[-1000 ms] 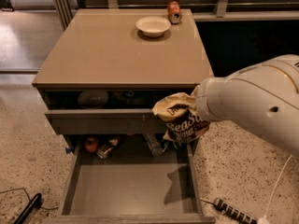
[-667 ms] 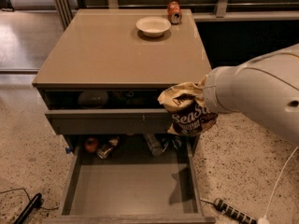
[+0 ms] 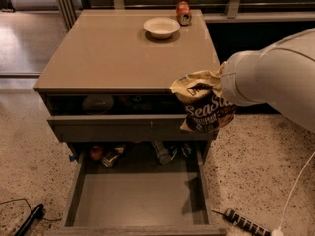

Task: Pick brown chip bag from middle drawer and place on counter

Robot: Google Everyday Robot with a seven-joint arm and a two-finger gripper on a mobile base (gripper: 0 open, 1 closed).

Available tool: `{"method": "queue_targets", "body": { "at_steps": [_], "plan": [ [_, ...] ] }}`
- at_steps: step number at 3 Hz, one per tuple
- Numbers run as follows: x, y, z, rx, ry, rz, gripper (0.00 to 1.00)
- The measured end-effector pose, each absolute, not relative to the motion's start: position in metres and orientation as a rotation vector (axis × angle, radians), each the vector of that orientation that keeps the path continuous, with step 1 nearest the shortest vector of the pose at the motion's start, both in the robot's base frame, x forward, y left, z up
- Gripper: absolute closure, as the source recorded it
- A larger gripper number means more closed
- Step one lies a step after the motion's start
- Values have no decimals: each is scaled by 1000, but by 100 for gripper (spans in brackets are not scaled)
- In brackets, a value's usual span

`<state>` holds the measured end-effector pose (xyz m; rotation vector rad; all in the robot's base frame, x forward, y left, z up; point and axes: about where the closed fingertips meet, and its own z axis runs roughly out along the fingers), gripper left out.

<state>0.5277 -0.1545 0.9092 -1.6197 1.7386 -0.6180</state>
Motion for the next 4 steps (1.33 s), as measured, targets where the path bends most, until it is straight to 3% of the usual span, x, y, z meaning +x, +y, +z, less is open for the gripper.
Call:
{"method": "queue_targets", "body": {
  "at_steps": [4],
  "plan": [
    [552,-189,1011,-1438,1721,-766,100]
  ]
}}
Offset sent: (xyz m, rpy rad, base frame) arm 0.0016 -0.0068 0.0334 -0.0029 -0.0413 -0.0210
